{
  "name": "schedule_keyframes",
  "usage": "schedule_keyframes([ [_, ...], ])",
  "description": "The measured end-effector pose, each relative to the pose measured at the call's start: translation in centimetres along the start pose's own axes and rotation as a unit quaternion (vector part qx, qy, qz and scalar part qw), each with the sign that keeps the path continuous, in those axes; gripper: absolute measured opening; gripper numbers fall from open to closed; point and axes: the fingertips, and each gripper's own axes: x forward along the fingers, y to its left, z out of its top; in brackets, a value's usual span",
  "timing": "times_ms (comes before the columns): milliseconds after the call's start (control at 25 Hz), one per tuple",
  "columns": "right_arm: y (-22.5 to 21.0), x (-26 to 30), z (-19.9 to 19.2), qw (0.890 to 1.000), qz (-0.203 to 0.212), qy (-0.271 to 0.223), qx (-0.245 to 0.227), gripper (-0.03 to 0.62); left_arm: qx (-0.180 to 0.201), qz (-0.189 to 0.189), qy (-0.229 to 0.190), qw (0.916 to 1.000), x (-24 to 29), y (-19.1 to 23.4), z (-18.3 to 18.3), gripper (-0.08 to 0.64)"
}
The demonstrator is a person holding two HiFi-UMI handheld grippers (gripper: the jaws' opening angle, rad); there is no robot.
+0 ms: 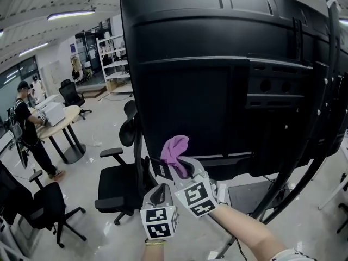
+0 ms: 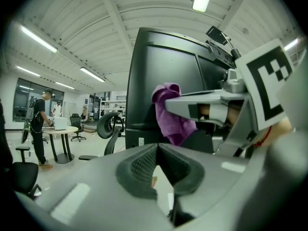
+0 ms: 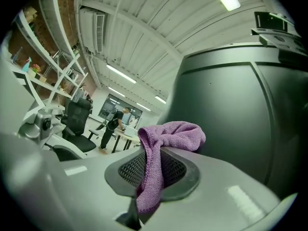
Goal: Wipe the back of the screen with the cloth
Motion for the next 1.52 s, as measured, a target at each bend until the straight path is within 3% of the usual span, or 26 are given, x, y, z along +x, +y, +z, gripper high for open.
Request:
schedule_keyframes([
  [120,2.3,0.2,-0.3,0.996,0.057,0.028,-0.063,0.054,-0.001,0.002,0.001,1.0,-0.1,0.6,-0.3,0.008],
  [240,1.4,1.4,-1.7,0.981,0.096,0.103,-0.136,0.054,-0.007,-0.003,0.003,1.0,0.2,0.9,-0.5,0.008],
  [360,-2.1,2.2,0.1,0.969,0.081,0.138,-0.19,0.054,-0.003,-0.013,0.005,0.9999,0.6,0.3,-0.6,0.008],
  [520,-6.3,2.9,6.7,0.963,0.043,0.118,-0.24,0.054,0.005,-0.026,0.002,0.9997,1.3,-0.3,-0.3,0.008],
  [720,-10.8,4.2,17.1,0.965,-0.006,0.074,-0.25,0.055,0.007,-0.029,-0.008,0.9995,1.7,0.0,1.3,0.008],
  [920,-14.6,4.8,26.0,0.969,-0.054,0.033,-0.239,0.057,0.033,-0.032,-0.016,0.9988,1.6,0.1,3.4,0.008],
  [1080,-18.0,4.6,32.1,0.953,-0.122,0.011,-0.275,0.055,0.047,-0.036,-0.025,0.9979,1.5,0.1,5.0,0.008],
  [1160,-19.7,4.2,34.4,0.948,-0.149,0.001,-0.28,0.055,0.054,-0.038,-0.033,0.9973,1.5,0.0,6.2,0.008],
  [1240,-20.9,3.8,36.1,0.95,-0.161,-0.01,-0.266,0.055,0.061,-0.042,-0.038,0.9965,1.7,-0.2,7.7,0.008],
  [1400,-21.3,3.0,37.0,0.961,-0.16,-0.024,-0.226,0.055,0.064,-0.054,-0.041,0.9956,3.0,-0.9,11.5,0.008],
  [1520,-20.0,2.3,39.0,0.971,-0.146,-0.089,-0.167,0.055,0.062,-0.066,-0.047,0.9948,3.9,-1.9,14.6,0.008],
])
